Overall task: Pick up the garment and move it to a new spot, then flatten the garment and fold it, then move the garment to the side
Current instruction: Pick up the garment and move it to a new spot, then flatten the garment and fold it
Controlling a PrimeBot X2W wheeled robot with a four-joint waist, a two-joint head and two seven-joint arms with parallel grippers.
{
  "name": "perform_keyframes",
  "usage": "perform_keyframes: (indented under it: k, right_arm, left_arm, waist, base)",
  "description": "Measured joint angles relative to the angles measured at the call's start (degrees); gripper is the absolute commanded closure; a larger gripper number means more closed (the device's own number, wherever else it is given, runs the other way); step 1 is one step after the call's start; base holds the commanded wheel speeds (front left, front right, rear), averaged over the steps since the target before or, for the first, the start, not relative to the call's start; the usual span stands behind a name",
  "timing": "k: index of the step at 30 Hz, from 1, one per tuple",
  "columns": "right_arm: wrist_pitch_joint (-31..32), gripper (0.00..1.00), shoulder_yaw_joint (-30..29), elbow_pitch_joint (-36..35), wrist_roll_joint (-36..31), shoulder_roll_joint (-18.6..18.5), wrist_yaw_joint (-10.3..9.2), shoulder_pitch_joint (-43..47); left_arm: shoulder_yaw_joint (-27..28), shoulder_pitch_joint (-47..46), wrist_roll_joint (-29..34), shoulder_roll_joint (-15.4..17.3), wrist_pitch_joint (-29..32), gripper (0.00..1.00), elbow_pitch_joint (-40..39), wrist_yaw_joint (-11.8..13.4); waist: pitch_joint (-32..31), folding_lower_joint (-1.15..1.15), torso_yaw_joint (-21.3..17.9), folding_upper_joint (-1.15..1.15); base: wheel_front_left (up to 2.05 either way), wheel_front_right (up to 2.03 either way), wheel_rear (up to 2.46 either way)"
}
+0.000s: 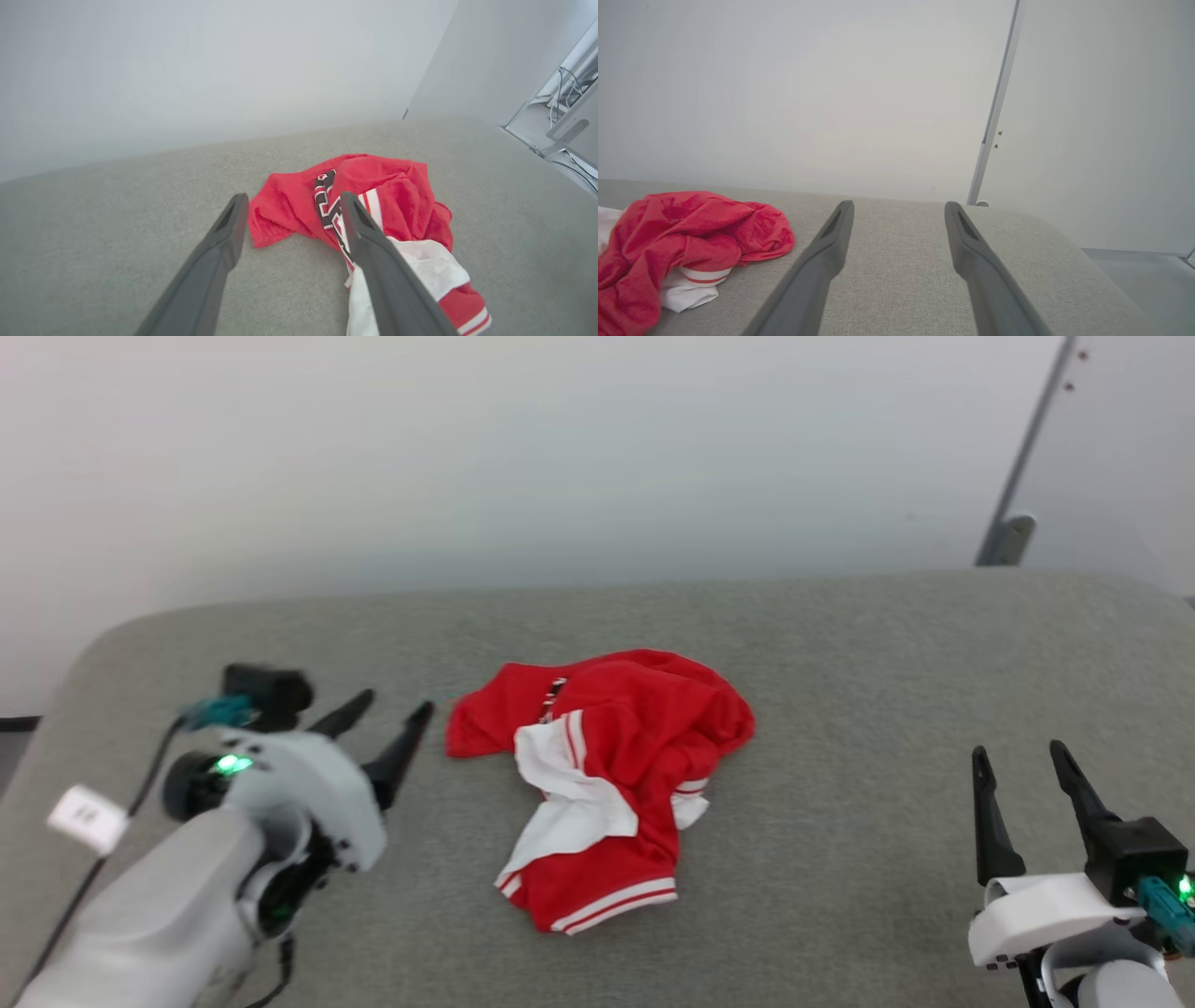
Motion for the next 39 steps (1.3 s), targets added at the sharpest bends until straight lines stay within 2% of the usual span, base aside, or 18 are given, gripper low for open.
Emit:
perform_keyframes:
  k: [5,11,14,18,23,30,39]
  right_arm:
    - [0.00,0.00,-0.98,-0.93,-0.47,-0.01,0.00,1.58]
    - [0.00,0.00,-1.98,-1.71,-1.25,-0.01,0.00,2.16]
    - [0.00,0.00,-2.29,-2.08,-1.40,0.00,0.00,2.61]
    - [0.00,0.00,-2.41,-2.59,-1.38,0.01,0.00,3.16]
    - [0.00,0.00,-2.57,-2.93,-1.29,0.00,0.00,3.30]
    - [0.00,0.00,-2.50,-3.34,-0.96,0.00,0.00,3.78]
    - [0.00,0.00,-2.44,-3.38,-0.89,0.00,0.00,3.83]
  left_arm:
    - [2.22,3.22,0.27,3.57,-5.56,0.00,-1.01,0.97]
    - [6.79,7.99,0.71,6.45,-7.86,0.00,-3.24,3.35]
    - [10.55,10.74,2.19,7.58,-8.03,0.00,-5.06,4.34]
    - [18.53,15.05,5.19,8.36,-8.11,0.00,-8.37,5.53]
    - [28.25,22.10,9.50,7.95,-8.12,0.00,-12.22,5.59]
    - [38.89,29.98,14.02,5.38,-8.12,0.00,-15.51,4.45]
    - [45.34,33.76,18.36,2.96,-8.13,0.00,-16.42,2.45]
  waist:
    - [-1.16,0.00,2.51,0.00]
    - [-2.14,0.00,5.24,0.00]
    - [-2.49,0.00,6.44,0.00]
    - [-2.84,0.00,7.78,0.00]
    - [-3.07,0.00,8.79,0.00]
    - [-3.01,0.00,9.18,0.00]
    - [-2.75,0.00,9.19,0.00]
  base:
    - [0.00,0.00,0.00]
    - [0.00,0.00,0.00]
    - [0.00,0.00,0.00]
    - [0.00,0.00,0.00]
    - [0.00,0.00,0.00]
    - [0.00,0.00,0.00]
    - [0.00,0.00,0.00]
